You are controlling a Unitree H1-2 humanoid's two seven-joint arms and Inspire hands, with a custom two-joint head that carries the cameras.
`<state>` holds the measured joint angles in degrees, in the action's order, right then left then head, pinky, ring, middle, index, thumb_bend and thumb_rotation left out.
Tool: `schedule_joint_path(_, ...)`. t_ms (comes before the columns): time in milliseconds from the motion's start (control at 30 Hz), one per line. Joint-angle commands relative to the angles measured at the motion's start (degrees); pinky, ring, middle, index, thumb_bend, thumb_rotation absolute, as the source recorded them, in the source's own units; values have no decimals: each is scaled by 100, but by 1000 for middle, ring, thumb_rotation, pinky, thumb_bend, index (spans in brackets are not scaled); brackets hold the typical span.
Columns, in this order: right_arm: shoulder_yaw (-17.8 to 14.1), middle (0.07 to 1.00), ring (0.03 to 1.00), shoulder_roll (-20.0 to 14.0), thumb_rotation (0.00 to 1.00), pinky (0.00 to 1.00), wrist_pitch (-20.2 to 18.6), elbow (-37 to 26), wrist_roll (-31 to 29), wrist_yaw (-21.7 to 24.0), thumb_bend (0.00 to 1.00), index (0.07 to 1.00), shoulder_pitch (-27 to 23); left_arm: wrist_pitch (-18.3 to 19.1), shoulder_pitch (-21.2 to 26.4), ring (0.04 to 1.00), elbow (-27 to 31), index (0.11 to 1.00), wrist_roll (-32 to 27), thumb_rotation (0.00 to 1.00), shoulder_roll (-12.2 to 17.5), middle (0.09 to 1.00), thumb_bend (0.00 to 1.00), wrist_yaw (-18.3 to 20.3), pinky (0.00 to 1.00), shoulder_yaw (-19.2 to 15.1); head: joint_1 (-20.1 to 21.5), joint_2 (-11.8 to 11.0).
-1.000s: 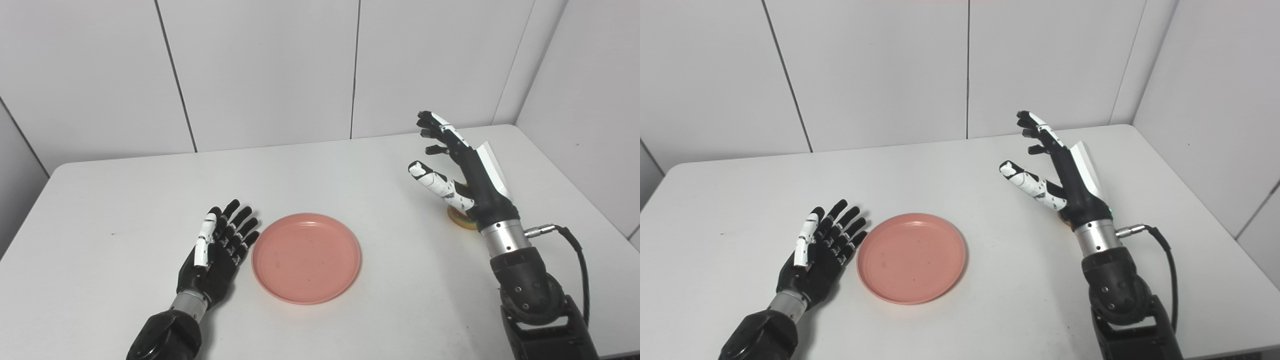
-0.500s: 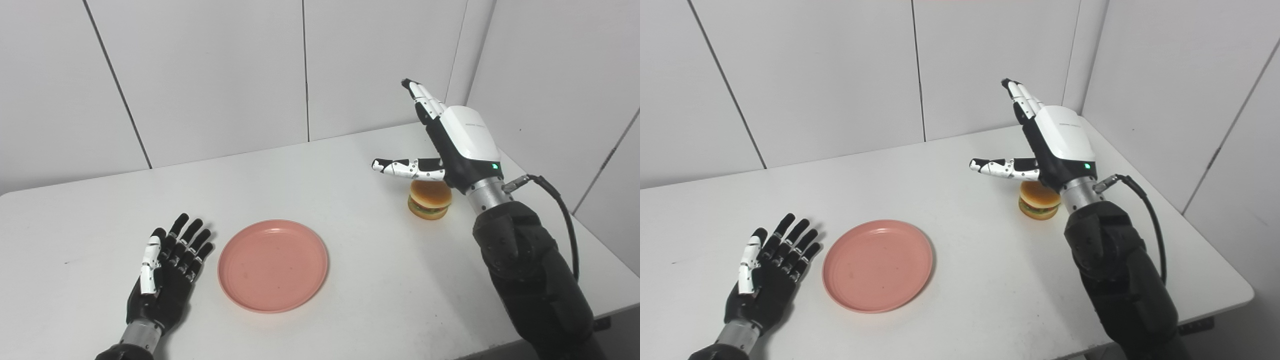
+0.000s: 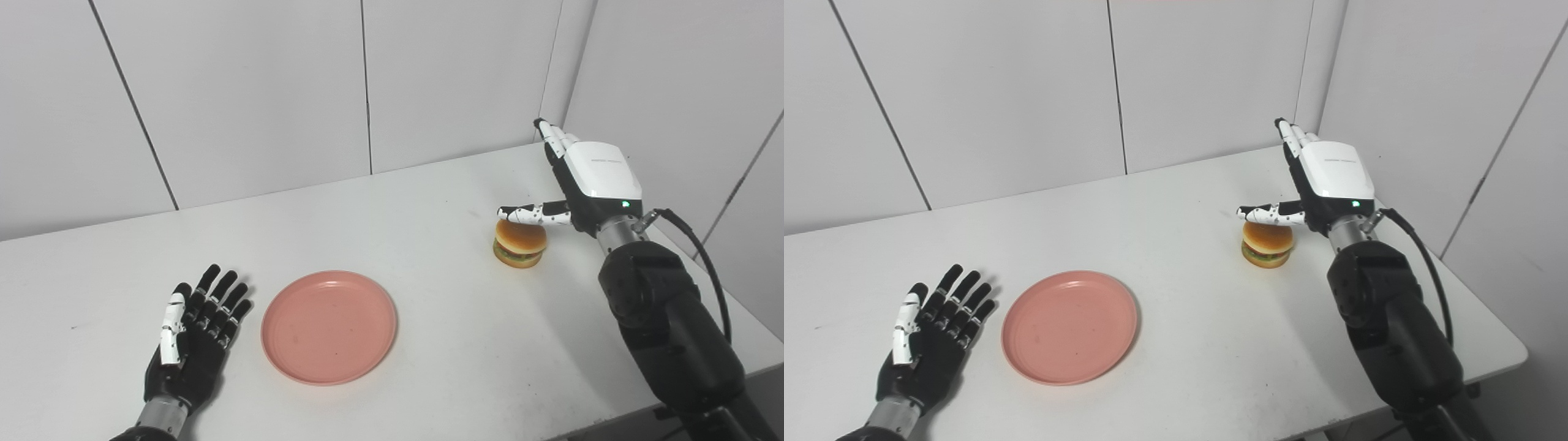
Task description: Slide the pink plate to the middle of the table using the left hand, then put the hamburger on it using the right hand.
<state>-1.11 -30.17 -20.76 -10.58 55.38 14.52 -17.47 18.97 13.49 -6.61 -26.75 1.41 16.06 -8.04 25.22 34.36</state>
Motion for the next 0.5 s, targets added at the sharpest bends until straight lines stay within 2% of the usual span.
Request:
schedule_joint_path(0, -54, 946, 922, -179, 696, 809, -91, 47, 42, -105, 1000, 990, -162, -5, 107, 942, -12, 947, -18, 1000, 89, 948, 349, -19, 972, -25, 0, -1)
schedule_joint_path(167, -73, 962, 940, -141, 687, 871, -126, 347, -131, -91, 1000, 999, -203, -7, 112, 947, -17, 949, -24, 1000, 100, 952, 348, -10, 979, -20, -2, 30)
schedule_joint_path(367, -35, 962, 932, -102, 712, 806, -142, 612, -475, -49, 1000, 984, -257, -36, 104, 943, -13, 943, 0, 1000, 97, 947, 349, -30, 976, -12, -20, 51)
schedule_joint_path(467, 51, 960, 936, -104, 728, 824, -152, 748, -516, -64, 1000, 983, -296, -41, 93, 941, 1, 941, -6, 1000, 86, 945, 346, -40, 968, -21, -24, 70)
